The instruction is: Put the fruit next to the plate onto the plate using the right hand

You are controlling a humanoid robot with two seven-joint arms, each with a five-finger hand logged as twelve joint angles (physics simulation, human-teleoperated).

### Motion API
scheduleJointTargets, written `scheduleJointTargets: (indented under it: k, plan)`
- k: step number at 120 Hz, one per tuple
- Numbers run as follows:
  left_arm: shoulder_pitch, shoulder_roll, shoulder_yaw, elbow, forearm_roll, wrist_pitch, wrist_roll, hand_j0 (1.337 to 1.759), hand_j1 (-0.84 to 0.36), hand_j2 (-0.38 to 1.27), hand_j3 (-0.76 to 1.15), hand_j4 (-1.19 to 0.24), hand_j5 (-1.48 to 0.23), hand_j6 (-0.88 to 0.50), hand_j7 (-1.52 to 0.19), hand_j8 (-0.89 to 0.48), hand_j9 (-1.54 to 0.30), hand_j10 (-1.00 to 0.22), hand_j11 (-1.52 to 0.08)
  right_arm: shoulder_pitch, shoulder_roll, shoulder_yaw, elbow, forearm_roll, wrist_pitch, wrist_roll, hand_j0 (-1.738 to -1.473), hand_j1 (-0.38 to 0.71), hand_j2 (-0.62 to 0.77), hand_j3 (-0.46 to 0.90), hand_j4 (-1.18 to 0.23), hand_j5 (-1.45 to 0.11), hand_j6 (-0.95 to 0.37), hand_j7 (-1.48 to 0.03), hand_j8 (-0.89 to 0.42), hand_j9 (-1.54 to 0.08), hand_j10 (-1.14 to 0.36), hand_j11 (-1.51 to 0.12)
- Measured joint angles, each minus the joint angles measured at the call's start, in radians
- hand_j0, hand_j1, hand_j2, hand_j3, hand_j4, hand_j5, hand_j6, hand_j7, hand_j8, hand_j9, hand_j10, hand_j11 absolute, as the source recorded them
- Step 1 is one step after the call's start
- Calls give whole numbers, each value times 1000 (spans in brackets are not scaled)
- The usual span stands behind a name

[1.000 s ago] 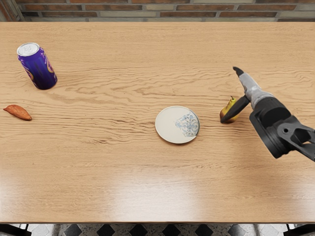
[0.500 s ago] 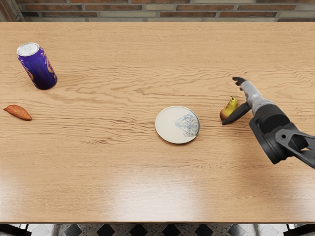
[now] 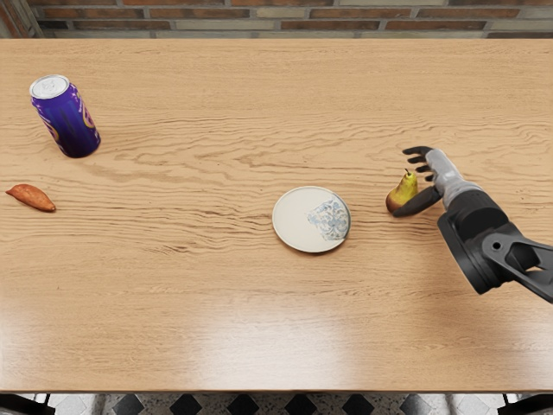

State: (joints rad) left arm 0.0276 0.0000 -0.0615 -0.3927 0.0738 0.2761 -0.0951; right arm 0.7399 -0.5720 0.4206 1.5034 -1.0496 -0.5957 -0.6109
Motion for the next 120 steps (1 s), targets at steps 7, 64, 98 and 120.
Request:
scheduleJointTargets:
  k: [7, 64, 98, 120]
  plan:
    - [0, 0, 0, 0, 0, 0, 0, 1658, 349, 0, 0, 0, 0, 0, 0, 0, 0, 0, 0, -1, 7, -1, -1, -1, -7, 0, -1658, -21, -53, 0, -275, -357, -276, -356, -276, -357, -276, -357]
    - [0, 0, 0, 0, 0, 0, 0, 1658, 349, 0, 0, 0, 0, 0, 0, 0, 0, 0, 0, -7, 43, -3, -26, -4, -15, 0, -1658, 94, -72, 0, -371, -482, -372, -482, -372, -482, -372, -482]
    - [0, 0, 0, 0, 0, 0, 0, 1658, 349, 0, 0, 0, 0, 0, 0, 0, 0, 0, 0, -8, 42, -7, -26, -5, -15, 0, -1658, 194, -58, 0, -457, -599, -460, -596, -458, -599, -457, -599]
    - [0, 0, 0, 0, 0, 0, 0, 1658, 349, 0, 0, 0, 0, 0, 0, 0, 0, 0, 0, -10, 42, -13, -26, -13, -14, 1, -1657, 267, 1, 0, -520, -653, -516, -664, -408, -674, -423, -682]
